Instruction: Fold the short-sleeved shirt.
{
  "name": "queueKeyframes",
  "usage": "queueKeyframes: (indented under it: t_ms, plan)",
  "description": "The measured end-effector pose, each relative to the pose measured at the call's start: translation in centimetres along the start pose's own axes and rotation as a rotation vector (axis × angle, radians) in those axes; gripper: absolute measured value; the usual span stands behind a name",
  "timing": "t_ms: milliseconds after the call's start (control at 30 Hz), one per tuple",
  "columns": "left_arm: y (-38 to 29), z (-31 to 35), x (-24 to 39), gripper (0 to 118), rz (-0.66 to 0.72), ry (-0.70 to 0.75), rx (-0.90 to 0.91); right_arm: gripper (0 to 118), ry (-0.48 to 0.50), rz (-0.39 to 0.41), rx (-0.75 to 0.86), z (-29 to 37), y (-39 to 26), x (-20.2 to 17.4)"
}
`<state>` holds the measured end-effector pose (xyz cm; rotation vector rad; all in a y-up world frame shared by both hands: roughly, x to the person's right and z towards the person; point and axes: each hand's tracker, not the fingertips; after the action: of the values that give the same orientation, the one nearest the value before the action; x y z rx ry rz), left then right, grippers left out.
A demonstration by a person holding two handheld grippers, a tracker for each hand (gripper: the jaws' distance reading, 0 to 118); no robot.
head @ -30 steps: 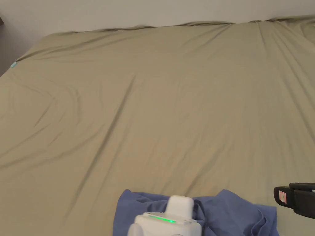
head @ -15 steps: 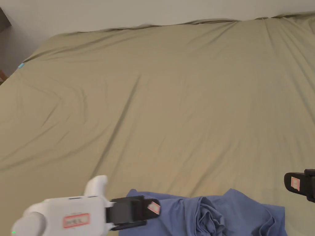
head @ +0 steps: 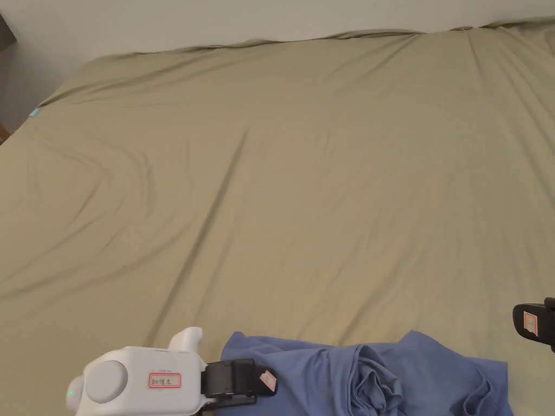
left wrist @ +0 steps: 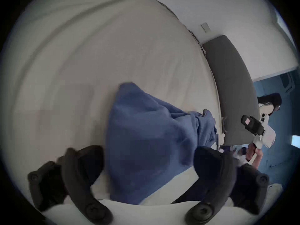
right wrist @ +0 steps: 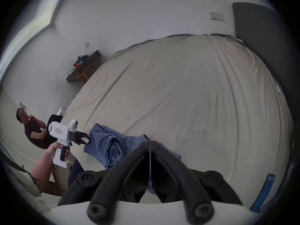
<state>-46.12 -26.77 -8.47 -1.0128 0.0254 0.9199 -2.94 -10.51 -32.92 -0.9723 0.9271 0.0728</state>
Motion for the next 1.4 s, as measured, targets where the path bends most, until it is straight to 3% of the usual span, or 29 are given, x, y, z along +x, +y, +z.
queueKeyframes:
  t_ms: [67,100,133,167,200,300,433,533,667,800,867,1000,1133,1300,1333,1400]
  plan:
    - [-0.1,-0.3,0.6,94,0.026,-0.029,0.012,4,0.002,0.003,0.004,0.1,0.1,0.1]
    - [-0.3,-0.4,1.0,83,0.009,-0.002,0.03,4,0.002,0.003,0.006,0.1,0.2,0.1]
    - [-0.2,-0.5,1.2,63,-0.027,0.049,0.032,4,-0.004,0.002,0.009,0.1,0.2,0.1]
    - [-0.2,-0.5,1.1,19,-0.032,0.067,0.03,4,-0.015,0.001,0.009,0.1,0.2,0.2]
    - [-0.6,-0.1,1.1,16,0.012,0.017,0.034,4,-0.034,0.004,0.003,0.1,0.2,0.1]
    - [-0.9,1.3,0.5,16,0.109,-0.08,0.055,4,-0.121,0.031,-0.001,0.3,0.1,-0.2]
    - [-0.9,4.6,0.7,14,0.152,-0.076,0.158,4,-0.157,0.033,0.032,1.3,0.1,-0.3]
    - [-0.9,7.7,3.0,14,0.089,-0.051,0.196,4,-0.168,0.014,0.068,2.6,0.5,0.0]
    - [0.2,11.1,3.7,14,0.021,0.126,0.21,4,-0.217,0.001,0.096,3.6,0.8,0.6]
    - [1.2,11.7,4.2,14,-0.023,0.421,0.209,4,-0.23,-0.016,0.102,3.7,0.6,1.1]
    - [0.9,10.0,6.5,14,-0.074,0.475,0.192,4,-0.234,-0.023,0.091,3.3,0.3,1.1]
    - [-1.3,5.4,13.6,14,-0.206,0.347,0.159,4,-0.209,-0.031,0.052,2.2,-0.3,1.0]
    - [-3.0,-1.3,19.2,14,-0.344,0.305,0.063,4,-0.175,-0.03,0.039,1.8,-0.5,0.7]
    - [-3.5,-9.6,19.5,14,-0.356,0.423,0.011,4,-0.172,-0.025,0.024,1.6,-1.0,0.8]
    - [-3.5,-10.3,19.0,20,-0.338,0.396,0.008,4,-0.168,-0.025,0.019,1.6,-1.1,0.9]
    - [-3.6,-9.1,18.9,76,-0.267,0.177,0.008,4,-0.166,-0.023,0.011,1.5,-1.3,1.0]
